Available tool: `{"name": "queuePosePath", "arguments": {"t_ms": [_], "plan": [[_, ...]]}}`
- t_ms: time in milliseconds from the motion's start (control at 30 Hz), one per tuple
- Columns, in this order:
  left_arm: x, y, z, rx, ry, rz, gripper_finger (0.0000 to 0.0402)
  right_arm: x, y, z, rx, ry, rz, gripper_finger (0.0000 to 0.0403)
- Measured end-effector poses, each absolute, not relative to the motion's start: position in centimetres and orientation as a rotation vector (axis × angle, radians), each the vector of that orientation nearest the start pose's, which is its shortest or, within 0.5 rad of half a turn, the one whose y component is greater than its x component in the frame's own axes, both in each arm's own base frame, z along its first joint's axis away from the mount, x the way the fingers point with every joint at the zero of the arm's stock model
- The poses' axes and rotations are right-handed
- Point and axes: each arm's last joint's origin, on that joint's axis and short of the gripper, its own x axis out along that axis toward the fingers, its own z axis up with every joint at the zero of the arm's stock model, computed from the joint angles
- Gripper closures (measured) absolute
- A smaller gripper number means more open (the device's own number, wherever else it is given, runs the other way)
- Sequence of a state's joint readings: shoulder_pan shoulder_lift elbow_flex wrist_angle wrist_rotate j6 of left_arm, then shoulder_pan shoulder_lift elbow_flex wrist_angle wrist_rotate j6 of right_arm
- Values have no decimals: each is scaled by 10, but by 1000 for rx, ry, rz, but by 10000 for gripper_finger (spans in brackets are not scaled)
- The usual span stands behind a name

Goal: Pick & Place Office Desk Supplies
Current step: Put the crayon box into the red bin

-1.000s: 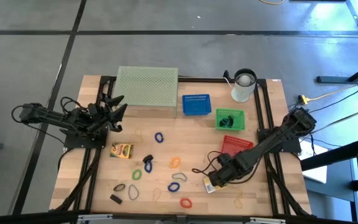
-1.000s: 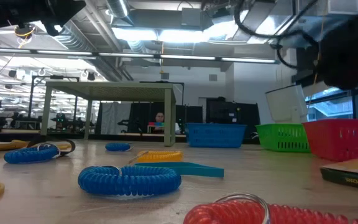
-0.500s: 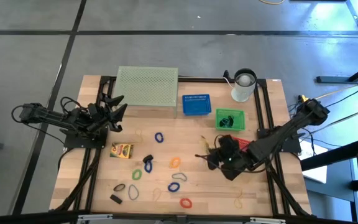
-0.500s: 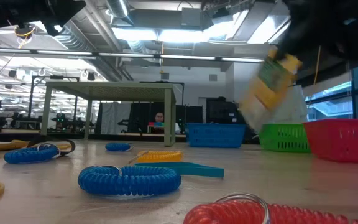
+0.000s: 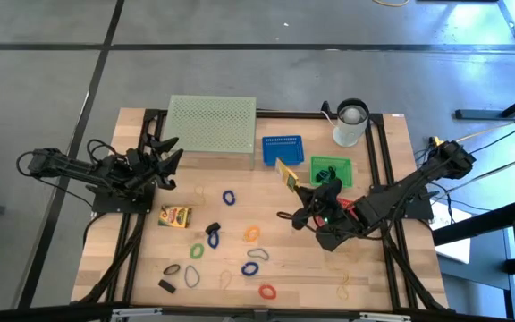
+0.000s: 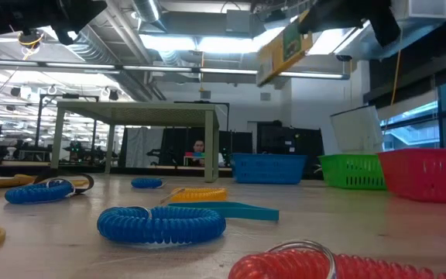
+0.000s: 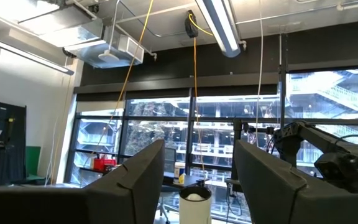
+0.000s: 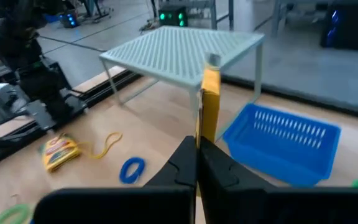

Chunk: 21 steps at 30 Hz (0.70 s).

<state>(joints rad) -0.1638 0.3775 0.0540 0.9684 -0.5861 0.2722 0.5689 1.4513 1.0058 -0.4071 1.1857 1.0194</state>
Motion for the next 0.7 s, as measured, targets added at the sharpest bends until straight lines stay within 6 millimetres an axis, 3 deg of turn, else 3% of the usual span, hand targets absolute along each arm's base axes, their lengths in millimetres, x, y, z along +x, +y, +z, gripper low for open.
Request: {"name": "queuePosePath", "arguments": {"t_ms": [333,533,700], "plan": [[101,0,235,26,-536,485,212,258,128,256,312,230,-747,403],[102,-1,233,31,-522,485,210,249,131,282,431,235,-645,402],[102,-1,233,34,-515,484,212,241,135,297,471,350,-483,398]]}}
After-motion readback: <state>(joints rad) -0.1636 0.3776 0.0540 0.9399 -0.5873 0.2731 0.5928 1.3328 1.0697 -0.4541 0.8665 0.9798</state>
